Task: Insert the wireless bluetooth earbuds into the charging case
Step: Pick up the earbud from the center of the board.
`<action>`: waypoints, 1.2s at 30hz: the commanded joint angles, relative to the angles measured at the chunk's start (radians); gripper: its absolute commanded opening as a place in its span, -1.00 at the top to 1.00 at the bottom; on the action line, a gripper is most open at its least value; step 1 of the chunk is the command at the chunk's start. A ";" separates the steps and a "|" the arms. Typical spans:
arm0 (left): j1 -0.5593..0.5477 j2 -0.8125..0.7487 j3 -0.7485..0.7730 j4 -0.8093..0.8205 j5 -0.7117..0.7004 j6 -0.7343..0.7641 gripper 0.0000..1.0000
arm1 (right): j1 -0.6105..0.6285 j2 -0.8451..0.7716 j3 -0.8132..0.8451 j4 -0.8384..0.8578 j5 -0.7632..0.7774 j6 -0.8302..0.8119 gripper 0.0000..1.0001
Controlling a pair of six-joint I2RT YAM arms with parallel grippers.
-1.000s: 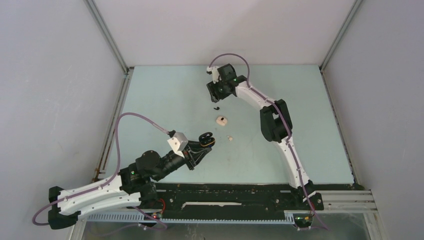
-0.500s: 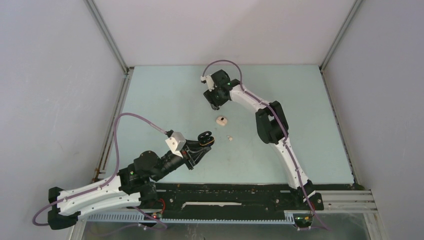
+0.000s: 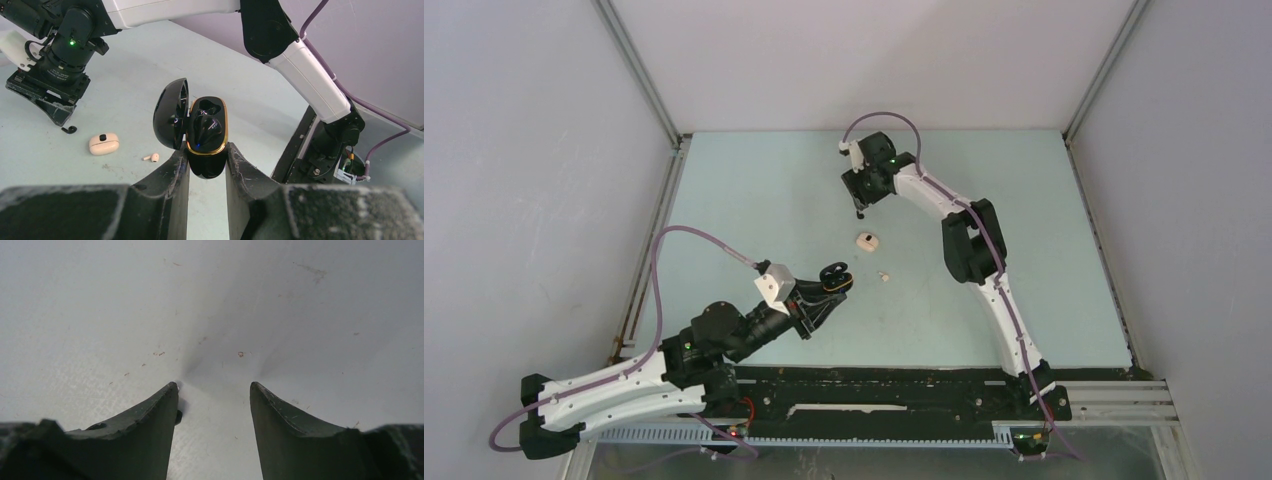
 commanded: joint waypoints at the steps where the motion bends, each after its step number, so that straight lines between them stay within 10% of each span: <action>1: -0.007 0.001 -0.015 0.050 0.014 0.000 0.99 | 0.001 0.007 0.048 0.026 0.021 0.006 -0.15; 36: -0.007 -0.017 -0.036 0.055 0.027 0.004 0.97 | 0.142 -0.045 -0.142 -0.102 0.113 -0.282 -0.11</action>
